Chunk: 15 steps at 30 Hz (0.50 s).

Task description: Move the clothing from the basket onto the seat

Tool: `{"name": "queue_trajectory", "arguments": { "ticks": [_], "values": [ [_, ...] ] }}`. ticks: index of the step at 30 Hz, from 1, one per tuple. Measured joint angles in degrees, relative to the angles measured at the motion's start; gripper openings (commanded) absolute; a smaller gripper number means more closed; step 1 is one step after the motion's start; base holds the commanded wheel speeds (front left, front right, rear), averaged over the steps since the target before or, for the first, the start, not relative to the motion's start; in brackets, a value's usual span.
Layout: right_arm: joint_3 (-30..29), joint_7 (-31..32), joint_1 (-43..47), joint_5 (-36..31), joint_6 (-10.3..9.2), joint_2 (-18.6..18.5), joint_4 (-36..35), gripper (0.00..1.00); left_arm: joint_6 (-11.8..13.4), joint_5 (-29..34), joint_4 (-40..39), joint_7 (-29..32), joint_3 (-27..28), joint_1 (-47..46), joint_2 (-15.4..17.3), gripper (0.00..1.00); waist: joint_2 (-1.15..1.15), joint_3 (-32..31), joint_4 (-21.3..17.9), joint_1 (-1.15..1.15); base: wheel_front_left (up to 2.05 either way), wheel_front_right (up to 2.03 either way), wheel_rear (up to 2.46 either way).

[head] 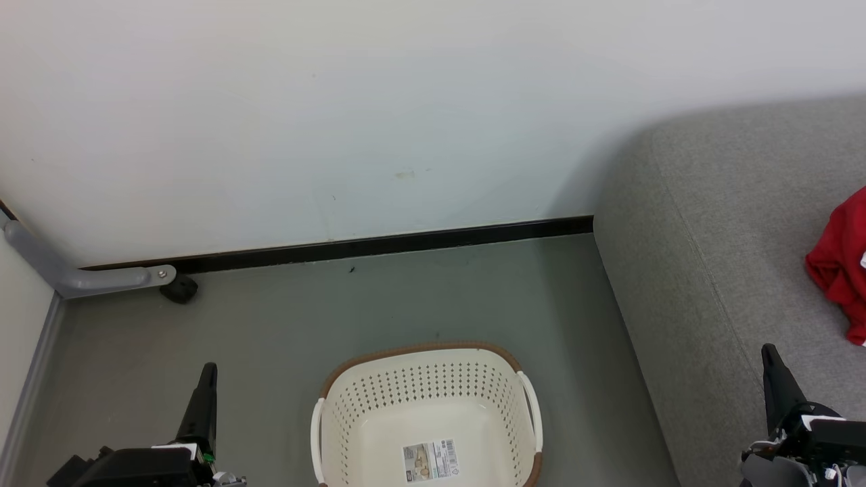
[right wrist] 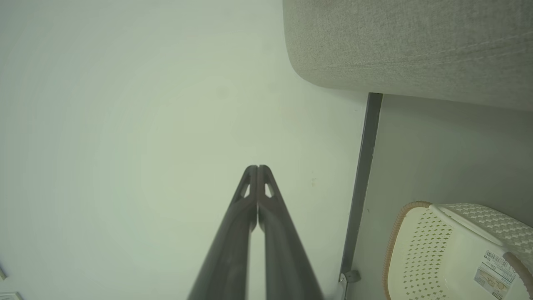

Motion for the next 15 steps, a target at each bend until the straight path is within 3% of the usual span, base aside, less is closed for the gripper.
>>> {"name": "queue_trajectory", "arguments": {
  "ticks": [15],
  "values": [
    [0.0,0.0,0.0,0.0,0.00,0.0,0.0,0.00,0.0,0.0,0.0,0.0,0.0,0.0,0.0,0.00,0.00,0.0,0.0,0.00,0.00,0.00,0.00]
  ]
}}
